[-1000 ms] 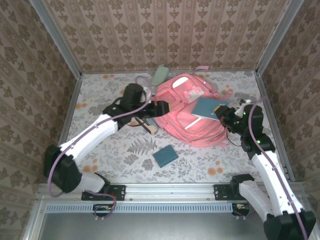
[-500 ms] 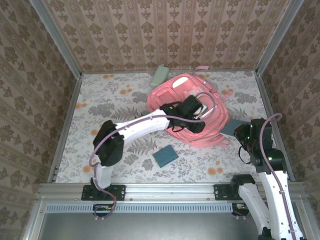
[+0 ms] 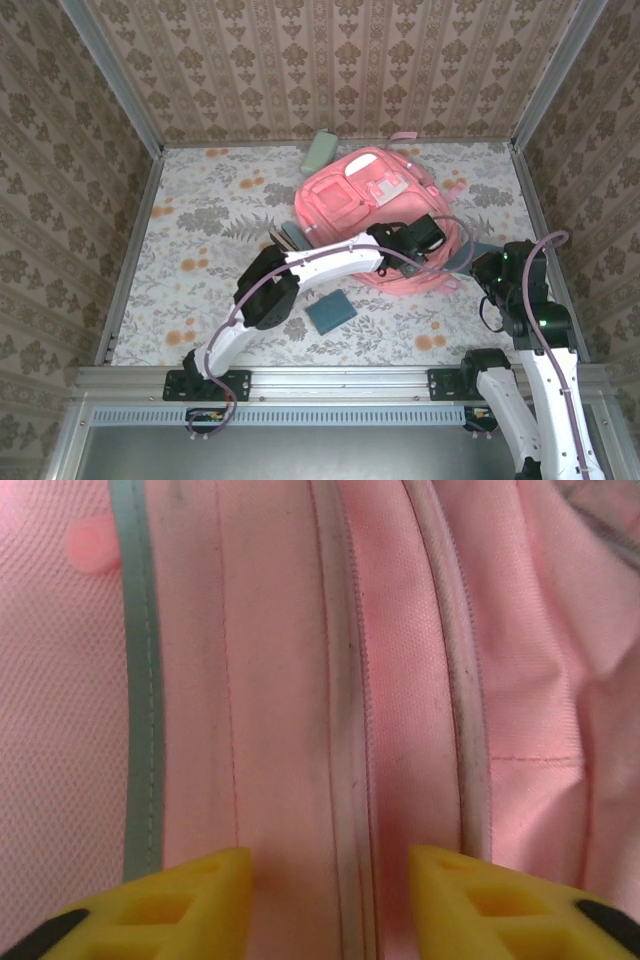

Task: Pack the student bag
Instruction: Open the student bag at the center of the table, then place the book in the student bag.

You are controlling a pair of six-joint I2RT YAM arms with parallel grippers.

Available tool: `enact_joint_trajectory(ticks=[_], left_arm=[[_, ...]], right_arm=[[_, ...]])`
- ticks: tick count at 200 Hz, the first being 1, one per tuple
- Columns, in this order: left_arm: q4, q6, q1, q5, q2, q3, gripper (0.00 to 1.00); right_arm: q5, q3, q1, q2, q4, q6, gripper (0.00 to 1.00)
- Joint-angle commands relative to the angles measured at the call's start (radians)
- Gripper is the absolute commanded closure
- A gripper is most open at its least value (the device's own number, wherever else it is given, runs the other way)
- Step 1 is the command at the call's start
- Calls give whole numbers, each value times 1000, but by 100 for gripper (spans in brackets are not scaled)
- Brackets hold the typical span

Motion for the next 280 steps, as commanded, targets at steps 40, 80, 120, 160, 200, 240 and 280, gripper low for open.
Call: enact_joint_trajectory(ticks=[40,80,120,160,200,240,280], left_arm=[[-32,32,1,-198,-53,39,100],[-92,-128,97,-76,-187,133,100],[-88,-233,181,113,-262,192,100],[-73,-335,237,265,-281,236,100],[-64,-359,240,290,-283,242,100],[-52,-380,242,315,-274,268,100],[-48,-388,243,329,-265,286,100]], right_arm=[[-42,2,-7,-11,32,-20,91],[-76,-11,-7,4,78,-29,91],[-226,-78,-6,35,263,-15,90],[-354,-151,-6,110,543,61,89],[-406,-226,-1,243,834,192,89],[-395,-227,36,456,1101,290,88],[-358,-156,92,677,1242,331,89]])
